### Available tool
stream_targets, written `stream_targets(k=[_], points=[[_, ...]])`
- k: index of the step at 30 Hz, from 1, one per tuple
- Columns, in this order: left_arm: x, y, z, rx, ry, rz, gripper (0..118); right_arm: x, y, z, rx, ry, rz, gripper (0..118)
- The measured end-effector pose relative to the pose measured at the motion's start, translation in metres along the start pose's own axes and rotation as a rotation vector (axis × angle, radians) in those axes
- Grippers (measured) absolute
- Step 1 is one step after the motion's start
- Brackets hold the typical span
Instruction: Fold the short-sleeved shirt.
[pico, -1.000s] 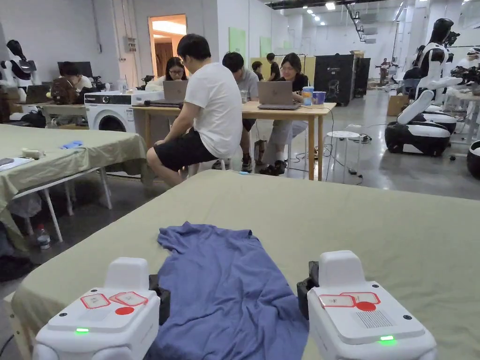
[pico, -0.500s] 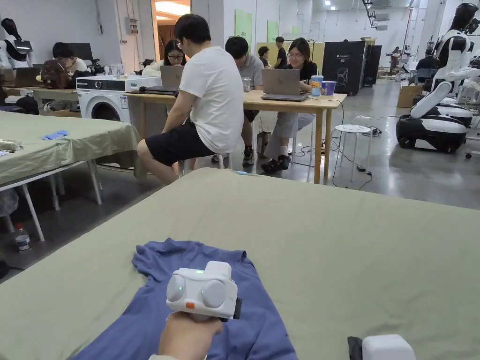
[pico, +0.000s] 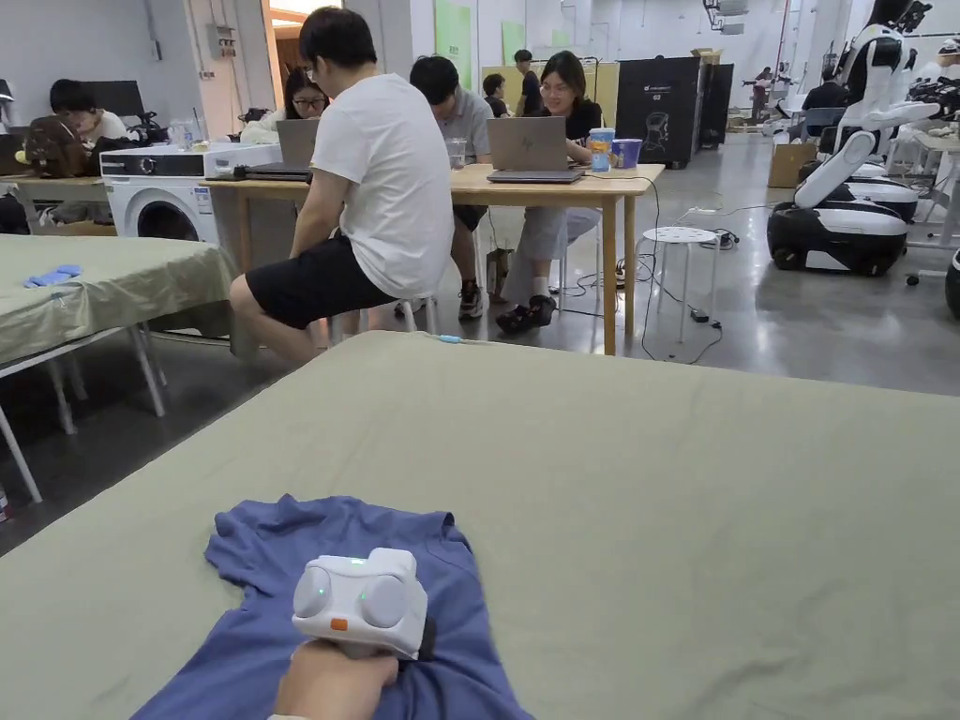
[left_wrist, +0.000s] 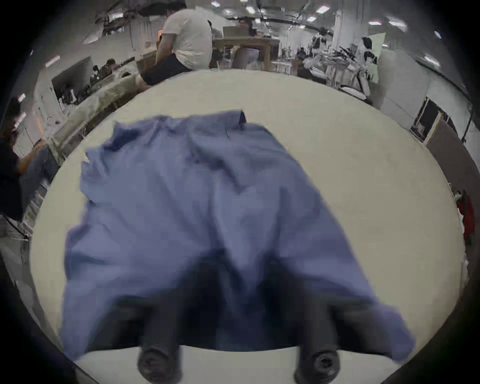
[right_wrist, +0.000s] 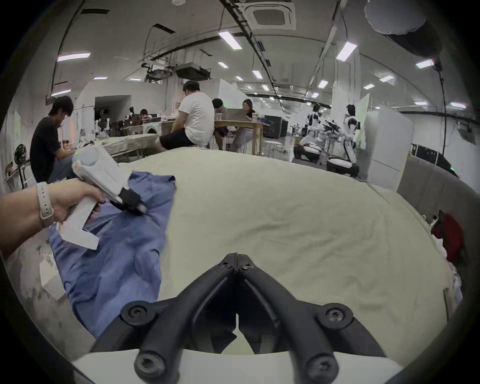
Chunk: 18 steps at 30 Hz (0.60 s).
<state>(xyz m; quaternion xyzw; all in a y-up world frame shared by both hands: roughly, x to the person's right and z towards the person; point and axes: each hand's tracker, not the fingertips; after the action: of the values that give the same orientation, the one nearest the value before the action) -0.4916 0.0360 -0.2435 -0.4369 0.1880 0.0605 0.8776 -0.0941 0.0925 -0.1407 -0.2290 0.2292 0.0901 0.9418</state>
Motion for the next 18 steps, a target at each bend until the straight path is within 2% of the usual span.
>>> stream_targets(k=[2, 6, 7, 8, 9, 10, 13, 18], points=[[-0.004, -0.003, 0.005, -0.02, -0.052, 0.011, 4, 0.008, 0.001, 0.007, 0.009, -0.009, -0.017, 0], [-0.001, 0.014, 0.049, 0.097, -0.065, 0.053, 3, 0.03, 0.001, 0.029, 0.04, -0.042, -0.033, 0], [0.006, 0.019, 0.059, 0.101, -0.054, 0.018, 3, 0.037, 0.001, 0.034, 0.045, -0.055, -0.04, 0], [0.012, 0.023, 0.071, 0.128, -0.082, -0.022, 3, 0.044, 0.001, 0.04, 0.05, -0.071, -0.051, 0], [0.024, 0.031, 0.089, 0.161, -0.181, 0.006, 3, 0.052, 0.001, 0.047, 0.058, -0.086, -0.065, 0], [0.038, 0.036, 0.103, 0.185, -0.213, 0.014, 3, 0.059, 0.0, 0.053, 0.066, -0.099, -0.079, 0], [0.107, 0.052, 0.151, 0.269, -0.286, -0.125, 3, 0.085, -0.002, 0.074, 0.086, -0.153, -0.112, 0], [0.248, 0.055, 0.219, 0.361, -0.507, -0.303, 3, 0.135, -0.016, 0.122, 0.116, -0.27, -0.165, 0]])
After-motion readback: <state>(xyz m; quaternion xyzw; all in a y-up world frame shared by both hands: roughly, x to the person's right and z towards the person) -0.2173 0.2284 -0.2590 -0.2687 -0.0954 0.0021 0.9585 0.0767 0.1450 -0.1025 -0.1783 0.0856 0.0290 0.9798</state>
